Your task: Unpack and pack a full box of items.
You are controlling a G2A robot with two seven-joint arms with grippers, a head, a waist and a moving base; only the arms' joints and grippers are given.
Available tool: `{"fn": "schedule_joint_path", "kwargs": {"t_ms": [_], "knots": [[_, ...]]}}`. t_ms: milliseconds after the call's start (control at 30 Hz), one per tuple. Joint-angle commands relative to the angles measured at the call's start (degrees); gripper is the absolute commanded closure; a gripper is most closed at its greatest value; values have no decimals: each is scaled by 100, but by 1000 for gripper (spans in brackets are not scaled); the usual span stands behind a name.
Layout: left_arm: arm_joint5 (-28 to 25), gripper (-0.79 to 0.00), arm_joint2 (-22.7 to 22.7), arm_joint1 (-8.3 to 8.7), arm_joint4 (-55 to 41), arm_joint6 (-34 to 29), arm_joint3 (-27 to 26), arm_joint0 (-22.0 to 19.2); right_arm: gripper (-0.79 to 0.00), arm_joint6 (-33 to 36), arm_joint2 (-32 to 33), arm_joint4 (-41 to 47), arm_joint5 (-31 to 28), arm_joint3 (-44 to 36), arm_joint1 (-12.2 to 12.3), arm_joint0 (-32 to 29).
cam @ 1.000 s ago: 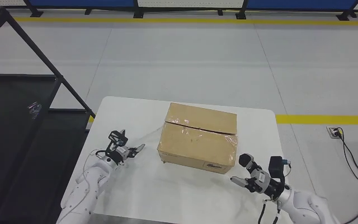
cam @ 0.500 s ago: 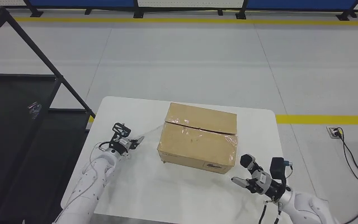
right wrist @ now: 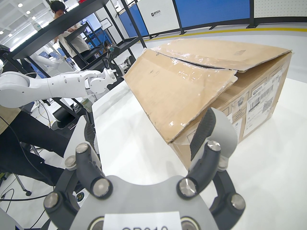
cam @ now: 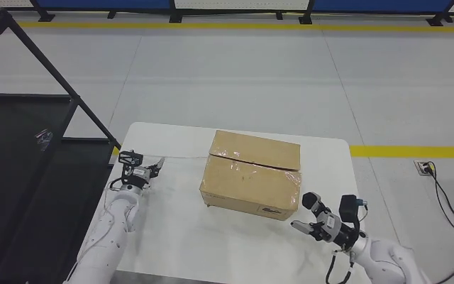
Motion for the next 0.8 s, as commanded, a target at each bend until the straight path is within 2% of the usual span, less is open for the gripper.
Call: {"fn": "schedule_joint_path", "kwargs": {"t_ms": [0, 367, 767], "knots": [[-66, -785, 0, -3, -35, -97, 29, -23, -785, 34, -23, 8, 9, 7, -2, 40], [-212, -785, 200, -36, 215, -653, 356, -142, -785, 117, -88, 59, 31, 80, -11, 168], [-383, -785, 327, -63, 284, -543, 548, -97, -785, 180, -143, 102, 71, 129, -19, 253]]}}
